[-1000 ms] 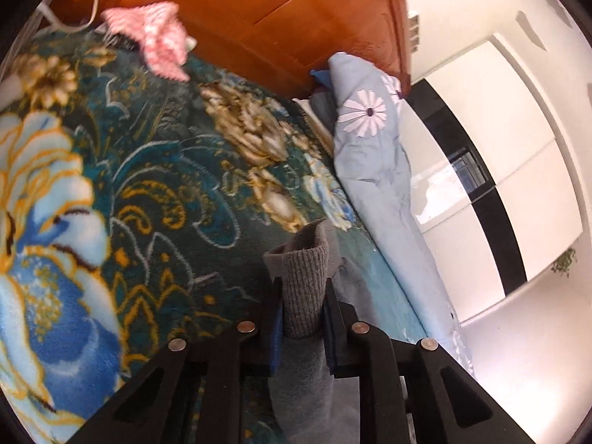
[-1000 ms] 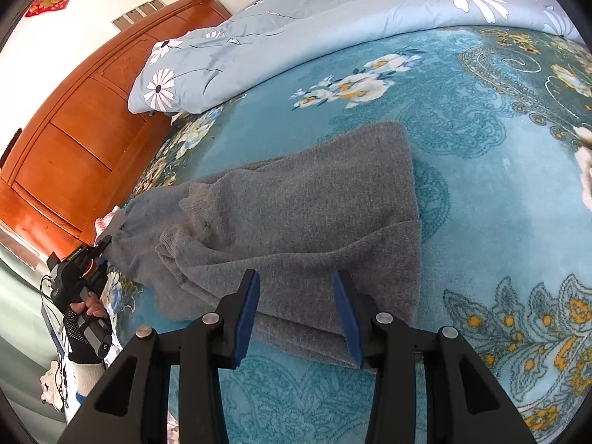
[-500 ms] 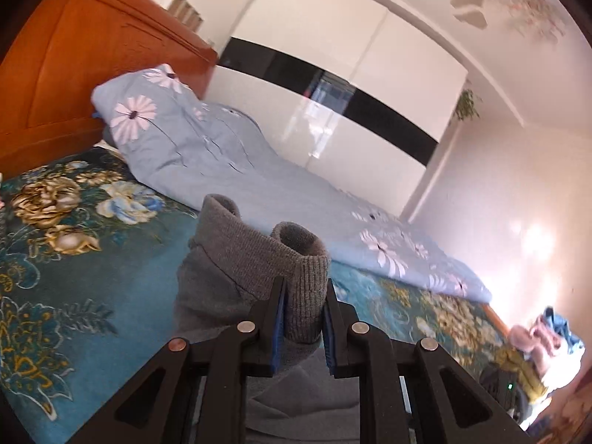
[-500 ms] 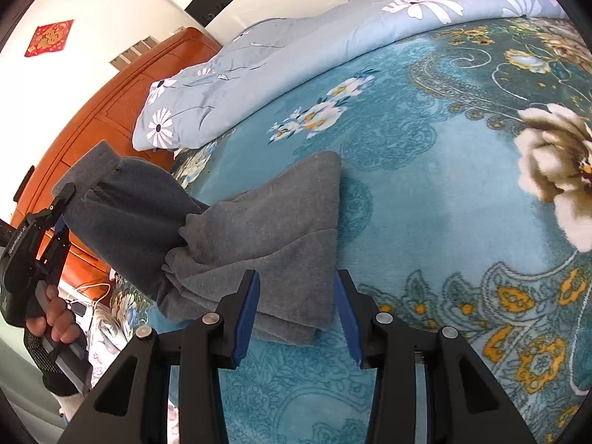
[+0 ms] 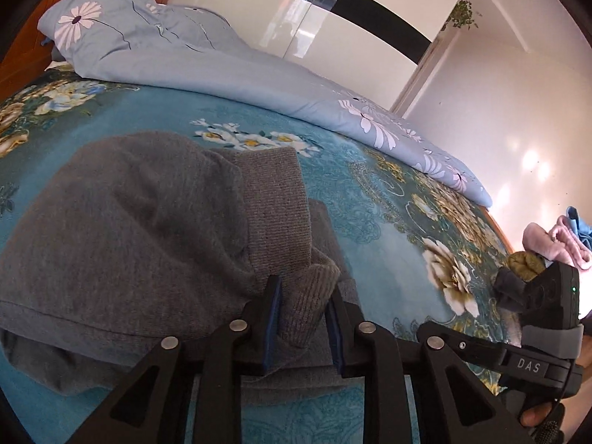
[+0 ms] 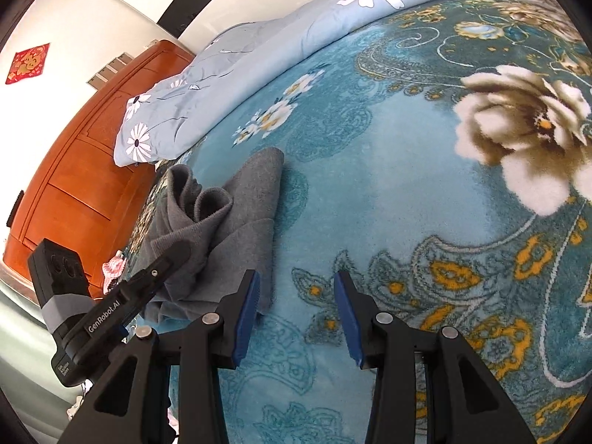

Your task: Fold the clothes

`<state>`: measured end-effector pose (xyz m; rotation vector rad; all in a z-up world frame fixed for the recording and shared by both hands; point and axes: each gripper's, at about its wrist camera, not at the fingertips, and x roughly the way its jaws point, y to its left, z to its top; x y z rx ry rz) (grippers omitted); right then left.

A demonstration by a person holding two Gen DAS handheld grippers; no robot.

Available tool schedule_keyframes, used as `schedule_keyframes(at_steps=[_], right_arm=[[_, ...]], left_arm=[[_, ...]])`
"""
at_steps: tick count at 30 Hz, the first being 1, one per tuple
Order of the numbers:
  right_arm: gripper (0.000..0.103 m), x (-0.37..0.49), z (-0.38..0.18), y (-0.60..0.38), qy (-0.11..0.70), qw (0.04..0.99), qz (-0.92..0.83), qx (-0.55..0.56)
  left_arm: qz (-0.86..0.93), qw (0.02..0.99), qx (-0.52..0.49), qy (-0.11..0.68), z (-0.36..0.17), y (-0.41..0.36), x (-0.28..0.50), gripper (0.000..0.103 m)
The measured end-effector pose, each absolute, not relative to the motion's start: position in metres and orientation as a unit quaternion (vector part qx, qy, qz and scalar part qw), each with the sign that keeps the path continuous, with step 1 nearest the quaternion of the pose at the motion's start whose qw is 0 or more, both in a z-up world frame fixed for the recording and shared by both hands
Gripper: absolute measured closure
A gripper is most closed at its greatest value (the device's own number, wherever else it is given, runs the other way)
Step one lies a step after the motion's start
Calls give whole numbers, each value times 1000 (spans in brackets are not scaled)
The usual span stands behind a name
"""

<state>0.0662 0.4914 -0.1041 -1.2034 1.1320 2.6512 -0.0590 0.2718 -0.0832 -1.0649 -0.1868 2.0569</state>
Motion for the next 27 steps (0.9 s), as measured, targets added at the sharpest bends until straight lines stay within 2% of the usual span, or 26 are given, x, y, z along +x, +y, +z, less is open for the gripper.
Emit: schedule_keyframes(at_steps=[1,3,6,11,14,16,23,27], right_arm=[[60,63,-101,489,365,4,849,-382],[60,55,-95,484,371,-12,850,-374],[60,36,-85,469,360,-41,857,-366],[60,-14,-77,438,311,-70,865,-387],[51,-40,-79,425,283,-64,866,-408],[49,-50,-80,419,266,-63,870,-411],[49,-69,-91,407,261,-80,868,-415],[51,-76,-100,414,322,-76,845,-419]], left_arm=[[800,413,-427,-82,-83,268,-58,50],[773,444,-439,-115,-83,254,-58,35],[780,435,-417,-166,-77,213,-58,35],[839,290,-381,-258,-81,121,-80,31],[835,226,-403,-298,-101,79,-96,30],[829,202,-420,-309,-114,63,-101,30],[811,208,-450,-311,-137,64,-103,26],[807,219,-451,-312,-136,63,-103,26]])
